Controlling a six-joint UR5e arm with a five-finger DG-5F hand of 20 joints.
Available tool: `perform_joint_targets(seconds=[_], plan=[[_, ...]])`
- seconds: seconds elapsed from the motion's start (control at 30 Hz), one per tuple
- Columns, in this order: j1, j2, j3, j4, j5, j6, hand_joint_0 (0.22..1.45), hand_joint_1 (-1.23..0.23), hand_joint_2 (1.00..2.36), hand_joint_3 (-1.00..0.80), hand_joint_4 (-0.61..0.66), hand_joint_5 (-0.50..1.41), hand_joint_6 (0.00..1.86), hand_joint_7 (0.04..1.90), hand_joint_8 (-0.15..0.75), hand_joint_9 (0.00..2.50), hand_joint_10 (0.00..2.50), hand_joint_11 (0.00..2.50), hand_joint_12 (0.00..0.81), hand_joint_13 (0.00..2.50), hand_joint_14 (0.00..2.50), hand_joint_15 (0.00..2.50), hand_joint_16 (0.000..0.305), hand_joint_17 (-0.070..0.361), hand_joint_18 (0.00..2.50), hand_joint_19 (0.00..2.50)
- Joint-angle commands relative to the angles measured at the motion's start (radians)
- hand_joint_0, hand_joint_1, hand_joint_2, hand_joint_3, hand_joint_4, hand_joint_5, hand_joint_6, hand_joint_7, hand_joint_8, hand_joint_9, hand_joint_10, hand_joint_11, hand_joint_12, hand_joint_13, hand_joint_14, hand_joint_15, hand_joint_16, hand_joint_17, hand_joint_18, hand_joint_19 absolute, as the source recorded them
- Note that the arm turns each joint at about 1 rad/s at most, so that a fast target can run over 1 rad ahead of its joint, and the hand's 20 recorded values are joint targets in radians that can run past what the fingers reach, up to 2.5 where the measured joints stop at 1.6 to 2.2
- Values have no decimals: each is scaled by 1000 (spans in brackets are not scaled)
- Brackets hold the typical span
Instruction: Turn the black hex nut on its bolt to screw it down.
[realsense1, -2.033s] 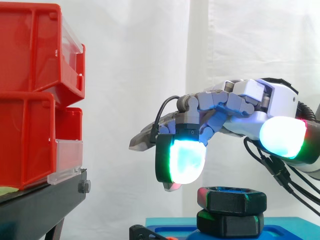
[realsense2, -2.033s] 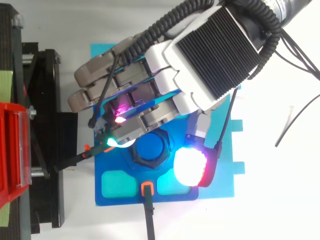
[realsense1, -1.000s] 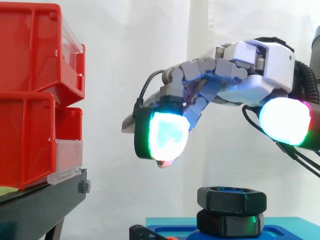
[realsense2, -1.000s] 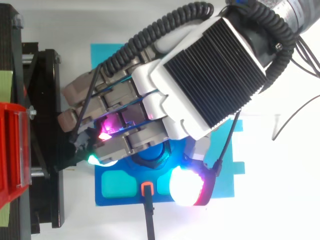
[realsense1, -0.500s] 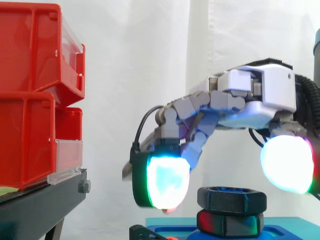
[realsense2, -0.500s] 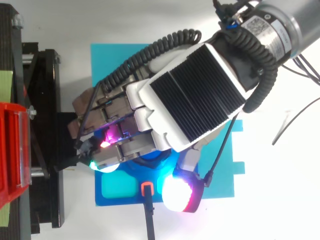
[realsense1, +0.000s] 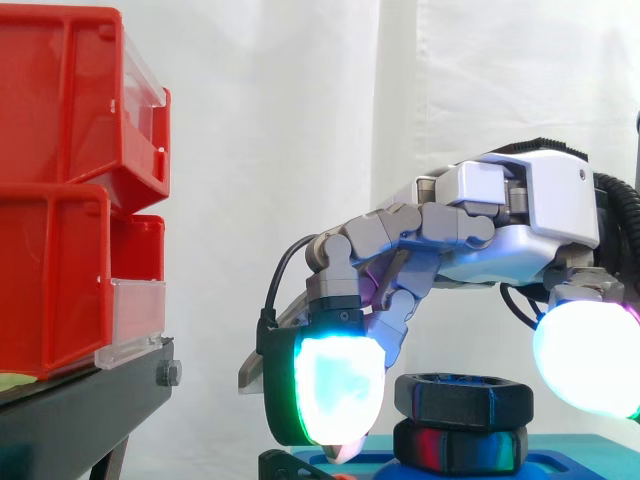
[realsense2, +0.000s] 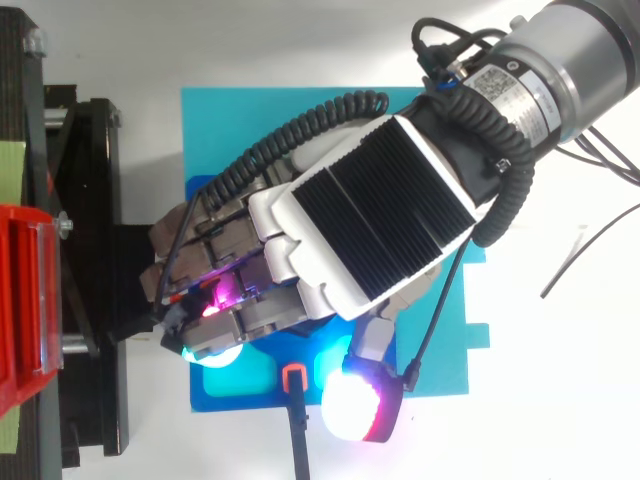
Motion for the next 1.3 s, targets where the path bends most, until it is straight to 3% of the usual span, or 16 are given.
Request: perform_joint_targets(seconds=[0.0, 0.33, 0.77, 1.07, 1.27], plan=[[-1, 0, -2, 5, -1, 0, 445, -469, 1000, -500, 278, -47, 503, 1331, 311, 955, 7, 230, 388, 567, 5, 112, 56, 126, 540, 239], [-5, -1, -10, 40, -6, 0, 492, -651, 1000, -500, 248, -66, 508, 1310, 284, 899, 7, 238, 369, 531, 4, 119, 52, 117, 495, 255], [-18, -1, -23, 51, -18, -6, 536, -708, 1000, -500, 225, -71, 526, 1304, 270, 890, 7, 243, 352, 515, 5, 122, 49, 110, 469, 261], [-25, -1, -30, 62, -38, -6, 487, -655, 1000, -500, 263, -72, 542, 1261, 284, 896, 7, 229, 369, 530, 4, 111, 52, 117, 496, 254], [-32, -1, -30, 86, -55, -6, 447, -503, 1000, -500, 285, -66, 542, 1247, 302, 917, 6, 229, 385, 546, 4, 112, 56, 125, 525, 244]])
